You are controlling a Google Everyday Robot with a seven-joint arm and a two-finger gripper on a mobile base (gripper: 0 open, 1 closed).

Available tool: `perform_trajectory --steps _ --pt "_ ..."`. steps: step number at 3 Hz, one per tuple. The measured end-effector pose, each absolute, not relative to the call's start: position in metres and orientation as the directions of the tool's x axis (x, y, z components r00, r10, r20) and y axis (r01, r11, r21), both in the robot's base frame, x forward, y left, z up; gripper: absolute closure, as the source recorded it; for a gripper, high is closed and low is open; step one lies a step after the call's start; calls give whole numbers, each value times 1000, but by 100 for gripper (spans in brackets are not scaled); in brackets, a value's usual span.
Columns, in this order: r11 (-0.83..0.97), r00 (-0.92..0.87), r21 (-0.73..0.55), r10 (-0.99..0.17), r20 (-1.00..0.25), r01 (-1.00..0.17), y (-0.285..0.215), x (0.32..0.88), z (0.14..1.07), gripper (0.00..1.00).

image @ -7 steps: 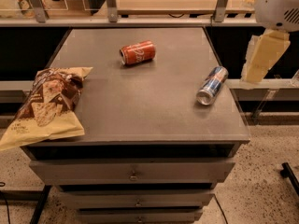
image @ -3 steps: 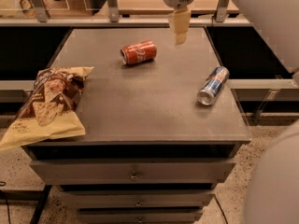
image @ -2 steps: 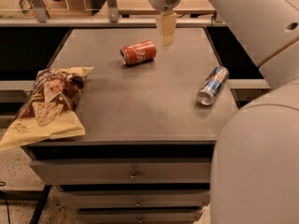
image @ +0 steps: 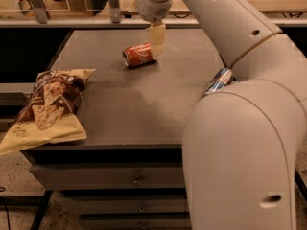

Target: Move coke can near brown chip bag

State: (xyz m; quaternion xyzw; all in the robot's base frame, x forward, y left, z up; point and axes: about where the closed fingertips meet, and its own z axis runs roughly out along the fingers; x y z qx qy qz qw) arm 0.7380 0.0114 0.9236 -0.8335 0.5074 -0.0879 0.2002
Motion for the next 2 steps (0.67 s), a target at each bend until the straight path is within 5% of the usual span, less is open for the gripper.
perform_trajectory --steps 2 --pt "-396 461 -371 -881 -102 -840 26 749 883 0"
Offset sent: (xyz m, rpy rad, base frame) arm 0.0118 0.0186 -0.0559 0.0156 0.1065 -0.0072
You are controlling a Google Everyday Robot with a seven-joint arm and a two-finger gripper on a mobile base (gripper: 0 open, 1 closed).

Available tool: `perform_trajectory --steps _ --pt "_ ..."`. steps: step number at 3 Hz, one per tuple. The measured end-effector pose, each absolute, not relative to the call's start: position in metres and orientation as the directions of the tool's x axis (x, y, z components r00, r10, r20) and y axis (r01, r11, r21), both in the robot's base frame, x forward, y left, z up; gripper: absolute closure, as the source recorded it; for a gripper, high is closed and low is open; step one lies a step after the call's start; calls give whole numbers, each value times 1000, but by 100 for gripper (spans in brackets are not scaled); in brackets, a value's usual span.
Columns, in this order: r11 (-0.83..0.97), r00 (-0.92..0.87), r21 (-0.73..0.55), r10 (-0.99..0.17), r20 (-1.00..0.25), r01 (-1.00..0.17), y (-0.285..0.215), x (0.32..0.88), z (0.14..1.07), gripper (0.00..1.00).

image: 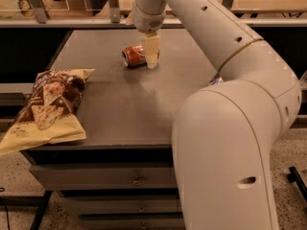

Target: Move coke can near brown chip bag

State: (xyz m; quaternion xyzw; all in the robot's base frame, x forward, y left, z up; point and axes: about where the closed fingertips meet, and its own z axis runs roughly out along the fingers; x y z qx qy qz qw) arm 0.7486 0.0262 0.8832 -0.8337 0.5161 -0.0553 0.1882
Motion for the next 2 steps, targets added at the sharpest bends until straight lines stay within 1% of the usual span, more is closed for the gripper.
perform_trajectory --steps 1,2 --pt "-388 449 -348 -886 -114 -853 30 752 867 0" --pt "-375 434 -324 -891 -132 -869 30 753 852 18"
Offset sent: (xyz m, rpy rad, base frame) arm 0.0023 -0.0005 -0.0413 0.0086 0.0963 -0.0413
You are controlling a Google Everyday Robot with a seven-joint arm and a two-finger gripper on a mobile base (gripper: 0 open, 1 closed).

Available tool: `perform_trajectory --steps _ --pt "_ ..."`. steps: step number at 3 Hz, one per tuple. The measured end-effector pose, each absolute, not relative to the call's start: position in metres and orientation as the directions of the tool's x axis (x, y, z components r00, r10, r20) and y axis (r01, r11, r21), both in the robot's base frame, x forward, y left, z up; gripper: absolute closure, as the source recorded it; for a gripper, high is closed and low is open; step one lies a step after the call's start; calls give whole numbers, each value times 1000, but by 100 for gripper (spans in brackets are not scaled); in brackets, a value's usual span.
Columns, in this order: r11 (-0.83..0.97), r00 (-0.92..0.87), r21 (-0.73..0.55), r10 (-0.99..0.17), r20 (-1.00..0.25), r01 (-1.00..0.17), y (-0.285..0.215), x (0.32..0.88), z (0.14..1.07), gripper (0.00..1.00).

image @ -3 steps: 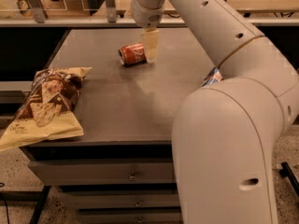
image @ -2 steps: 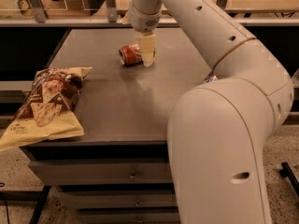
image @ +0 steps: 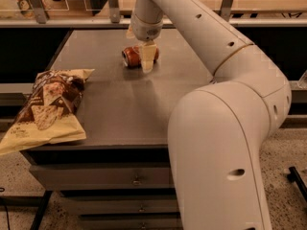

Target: Move coke can near brown chip bag

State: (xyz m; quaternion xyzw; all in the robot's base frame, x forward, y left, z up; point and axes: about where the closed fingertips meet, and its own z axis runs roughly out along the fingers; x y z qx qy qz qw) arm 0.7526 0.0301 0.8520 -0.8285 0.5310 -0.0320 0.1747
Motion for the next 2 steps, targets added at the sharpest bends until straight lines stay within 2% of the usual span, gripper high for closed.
perform_trajectory --steps 1,2 --pt "-366 422 -300 -895 -145 -881 29 752 840 38" --pt "-367 422 -296 -894 -151 -882 31 751 838 40"
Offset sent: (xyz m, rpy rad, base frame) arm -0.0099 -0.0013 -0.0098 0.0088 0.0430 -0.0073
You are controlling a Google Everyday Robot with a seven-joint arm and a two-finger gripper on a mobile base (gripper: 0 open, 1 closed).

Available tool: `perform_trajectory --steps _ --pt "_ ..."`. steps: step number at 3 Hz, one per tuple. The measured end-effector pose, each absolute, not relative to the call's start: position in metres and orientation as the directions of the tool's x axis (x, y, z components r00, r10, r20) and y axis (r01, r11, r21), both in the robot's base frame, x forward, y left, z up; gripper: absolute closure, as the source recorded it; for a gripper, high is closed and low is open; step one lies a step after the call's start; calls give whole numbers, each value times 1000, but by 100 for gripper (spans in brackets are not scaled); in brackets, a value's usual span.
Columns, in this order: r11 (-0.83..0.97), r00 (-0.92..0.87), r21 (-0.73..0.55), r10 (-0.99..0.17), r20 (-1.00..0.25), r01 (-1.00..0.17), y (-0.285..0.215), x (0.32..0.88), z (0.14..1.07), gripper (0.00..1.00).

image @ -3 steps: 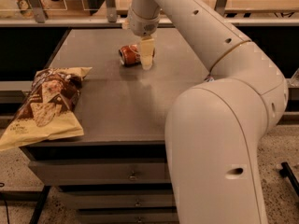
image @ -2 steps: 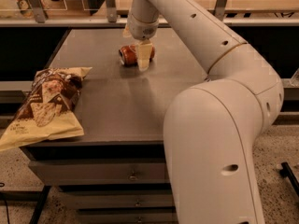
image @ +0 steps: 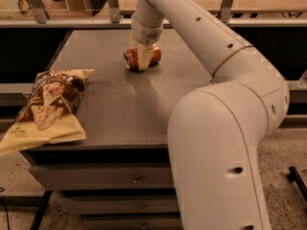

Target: Move coke can near brown chip bag

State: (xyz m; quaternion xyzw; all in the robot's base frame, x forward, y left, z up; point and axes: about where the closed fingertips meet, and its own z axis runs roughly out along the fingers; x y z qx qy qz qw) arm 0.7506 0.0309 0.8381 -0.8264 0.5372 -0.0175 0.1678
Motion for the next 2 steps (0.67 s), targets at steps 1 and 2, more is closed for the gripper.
perform_trajectory --steps 1,2 --pt "-338 410 -329 -894 -180 -882 26 748 851 46" --pt "-297 397 -381 -892 -218 -876 11 738 875 56"
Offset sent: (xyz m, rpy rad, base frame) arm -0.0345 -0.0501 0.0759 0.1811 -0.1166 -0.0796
